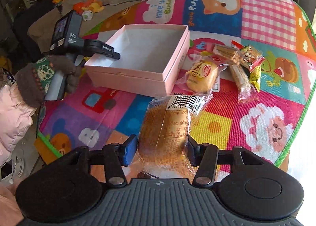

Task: Organize objects
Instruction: 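Grasp the wrapped round bread with the right gripper and lift it, then lower the bread into the pink box and open the right gripper, then grasp the yellow-wrapped bun with the right gripper and lift it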

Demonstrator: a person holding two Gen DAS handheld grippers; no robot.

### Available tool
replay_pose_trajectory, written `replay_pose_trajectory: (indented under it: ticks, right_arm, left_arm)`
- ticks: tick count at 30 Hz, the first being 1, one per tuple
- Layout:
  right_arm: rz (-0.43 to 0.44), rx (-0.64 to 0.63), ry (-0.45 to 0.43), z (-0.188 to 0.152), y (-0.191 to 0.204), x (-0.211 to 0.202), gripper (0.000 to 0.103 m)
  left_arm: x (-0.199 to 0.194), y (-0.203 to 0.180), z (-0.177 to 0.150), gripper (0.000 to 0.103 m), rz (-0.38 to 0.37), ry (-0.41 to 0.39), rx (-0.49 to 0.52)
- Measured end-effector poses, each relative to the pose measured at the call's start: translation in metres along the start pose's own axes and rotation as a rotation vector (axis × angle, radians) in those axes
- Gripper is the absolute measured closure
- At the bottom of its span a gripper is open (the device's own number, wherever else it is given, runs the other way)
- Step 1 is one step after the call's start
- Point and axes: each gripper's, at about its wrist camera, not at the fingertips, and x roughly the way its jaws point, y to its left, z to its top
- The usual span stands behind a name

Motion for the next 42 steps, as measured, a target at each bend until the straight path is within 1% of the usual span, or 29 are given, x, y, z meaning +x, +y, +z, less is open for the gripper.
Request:
replay_pose_trajectory:
  ticks: [2, 4, 6, 9, 10, 11, 12, 13, 15, 18, 20, 23, 25, 26, 28, 30, 32, 34, 37, 40, 42]
  right_arm:
    - [0.06, -0.009, 0.015, 0.004, 0.013, 0.0, 0.052]
    - [0.107, -0.026, 0.006, 0.011, 0.024, -0.003, 0.052]
    - [0.137, -0.044, -0.044, 0.028, 0.034, -0.009, 0.052]
    - [0.153, -0.077, -0.197, 0.076, 0.045, -0.019, 0.05]
    - [0.148, -0.069, -0.24, 0.091, 0.045, -0.019, 0.041]
    - [0.147, -0.046, -0.283, 0.112, 0.043, -0.017, 0.035]
    - [0.147, -0.021, -0.316, 0.125, 0.039, -0.016, 0.03]
    - [0.135, 0.001, -0.341, 0.135, 0.035, -0.014, 0.029]
    - [0.088, 0.023, -0.367, 0.144, 0.025, -0.01, 0.027]
    - [-0.005, 0.06, -0.37, 0.13, 0.0, -0.003, 0.017]
    - [-0.078, 0.084, -0.343, 0.112, -0.018, 0.006, 0.016]
    - [-0.223, 0.108, -0.276, 0.071, -0.045, 0.025, 0.015]
    - [-0.3, 0.116, -0.234, 0.042, -0.058, 0.037, 0.01]
    - [-0.325, 0.124, -0.214, 0.029, -0.062, 0.043, 0.009]
    - [-0.347, 0.15, -0.173, 0.002, -0.072, 0.053, 0.007]
    - [-0.349, 0.183, -0.144, -0.016, -0.078, 0.061, 0.007]
    - [-0.332, 0.225, -0.132, -0.028, -0.083, 0.065, 0.005]
    - [-0.317, 0.245, -0.148, -0.033, -0.084, 0.067, 0.0]
    - [-0.336, 0.244, -0.161, -0.032, -0.08, 0.073, 0.0]
    - [-0.372, 0.26, -0.185, -0.033, -0.078, 0.076, 0.0]
    - [-0.411, 0.248, -0.189, -0.033, -0.072, 0.081, 0.0]
  left_arm:
    - [0.001, 0.0, 0.0, 0.091, 0.001, -0.006, 0.003]
    - [0.002, 0.0, 0.0, 0.092, -0.001, -0.011, 0.0]
    - [0.002, 0.0, 0.0, 0.092, -0.004, -0.012, -0.008]
    - [0.002, 0.002, 0.001, 0.091, -0.012, -0.004, -0.021]
    - [0.002, 0.002, 0.001, 0.091, -0.014, -0.003, -0.023]
    - [0.002, 0.003, 0.0, 0.091, -0.016, -0.002, -0.023]
    - [0.002, 0.002, 0.0, 0.091, -0.017, -0.003, -0.021]
    - [0.002, 0.003, -0.001, 0.091, -0.018, -0.005, -0.02]
    - [0.002, 0.003, -0.001, 0.091, -0.021, -0.009, -0.018]
    - [0.001, 0.002, -0.003, 0.091, -0.019, -0.015, -0.019]
    - [0.001, 0.003, -0.004, 0.09, -0.026, -0.015, -0.025]
    - [-0.001, 0.003, -0.006, 0.089, -0.036, -0.017, -0.032]
    - [-0.001, 0.002, -0.006, 0.089, -0.039, -0.016, -0.029]
    - [0.0, 0.001, -0.006, 0.089, -0.042, -0.013, -0.031]
    - [0.0, 0.0, -0.005, 0.089, -0.043, -0.01, -0.035]
    - [0.0, 0.0, -0.005, 0.089, -0.041, -0.01, -0.038]
    - [0.0, 0.0, -0.006, 0.089, -0.04, -0.008, -0.043]
    - [0.0, 0.0, -0.007, 0.089, -0.036, -0.008, -0.043]
    - [0.0, 0.0, -0.006, 0.09, -0.034, -0.008, -0.047]
    - [0.0, 0.0, -0.007, 0.089, -0.033, -0.009, -0.049]
    - [0.0, 0.0, -0.007, 0.09, -0.035, -0.011, -0.05]
